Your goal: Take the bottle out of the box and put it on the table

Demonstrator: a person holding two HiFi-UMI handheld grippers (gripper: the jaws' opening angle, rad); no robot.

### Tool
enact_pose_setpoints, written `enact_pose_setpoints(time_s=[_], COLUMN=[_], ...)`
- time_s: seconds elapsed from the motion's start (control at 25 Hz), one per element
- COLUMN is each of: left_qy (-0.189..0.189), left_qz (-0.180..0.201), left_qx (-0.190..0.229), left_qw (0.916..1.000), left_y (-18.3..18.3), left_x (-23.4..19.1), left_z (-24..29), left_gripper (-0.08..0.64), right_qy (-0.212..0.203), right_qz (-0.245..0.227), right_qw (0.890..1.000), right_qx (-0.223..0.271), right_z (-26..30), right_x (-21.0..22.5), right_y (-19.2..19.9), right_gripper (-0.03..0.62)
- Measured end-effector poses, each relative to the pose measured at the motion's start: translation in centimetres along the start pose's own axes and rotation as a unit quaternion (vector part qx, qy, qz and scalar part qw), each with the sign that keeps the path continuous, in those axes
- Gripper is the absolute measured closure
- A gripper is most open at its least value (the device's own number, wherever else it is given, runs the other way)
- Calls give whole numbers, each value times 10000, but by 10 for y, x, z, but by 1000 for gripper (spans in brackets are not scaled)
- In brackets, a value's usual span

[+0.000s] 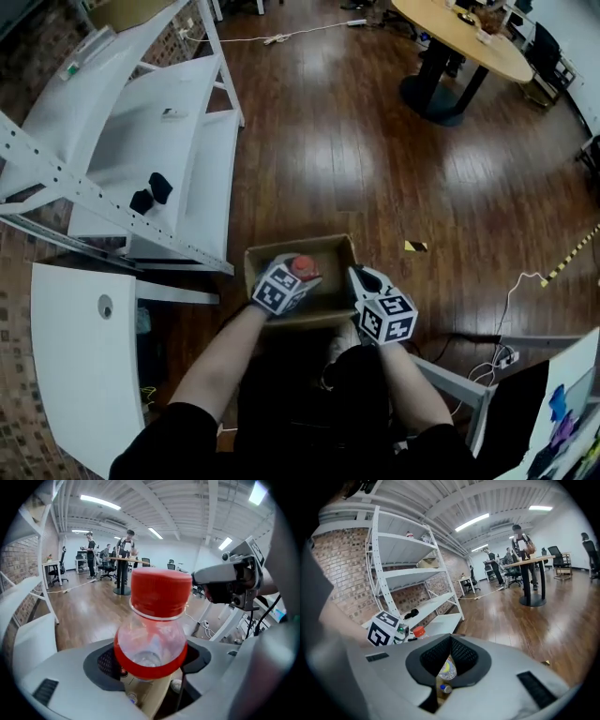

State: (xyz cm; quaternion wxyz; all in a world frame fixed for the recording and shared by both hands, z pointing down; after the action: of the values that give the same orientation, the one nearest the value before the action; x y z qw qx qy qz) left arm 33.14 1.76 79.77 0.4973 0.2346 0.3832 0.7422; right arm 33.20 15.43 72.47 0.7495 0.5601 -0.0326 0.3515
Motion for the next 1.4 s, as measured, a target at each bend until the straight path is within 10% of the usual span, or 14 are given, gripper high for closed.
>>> enact_pose_setpoints(time_s=[0.32, 0.68, 1.04, 1.4], left_qy=[-508, -1468, -2121, -3296], left_qz=[-158, -585, -816, -1235], left_qx=[502, 1157, 1604, 1660], left_qw=[9973, 9806, 9605, 9212], left_y=[-126, -178, -175, -142], left_x=[-6, -16, -23, -49], left_z=[-175, -314, -411, -489], left_gripper=[249, 249, 249, 249], right_qy=[-548, -1098, -1685, -3019], right_qz=[-525, -1197, -1683, -2352], right_qw=[9969, 9866, 9712, 9219], right_qx=[-214, -121, -94, -600], right_z=[-41, -51, -31, 33], right_x=[-113, -209, -269, -363], right_y=[-129, -190, -203, -199], right_gripper=[588, 588, 588, 588])
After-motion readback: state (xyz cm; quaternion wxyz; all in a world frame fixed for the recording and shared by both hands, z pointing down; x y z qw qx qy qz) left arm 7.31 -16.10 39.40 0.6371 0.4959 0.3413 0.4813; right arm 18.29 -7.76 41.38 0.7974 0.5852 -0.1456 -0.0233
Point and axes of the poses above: the fingertips, and each gripper's own axes: z forward along the fingers, x to its right, y out of its underside, the point moved 5 cm from there along -z, backward along the fingers, and after that the axes turned 13 degrees about -y, right-handed, at the moved point
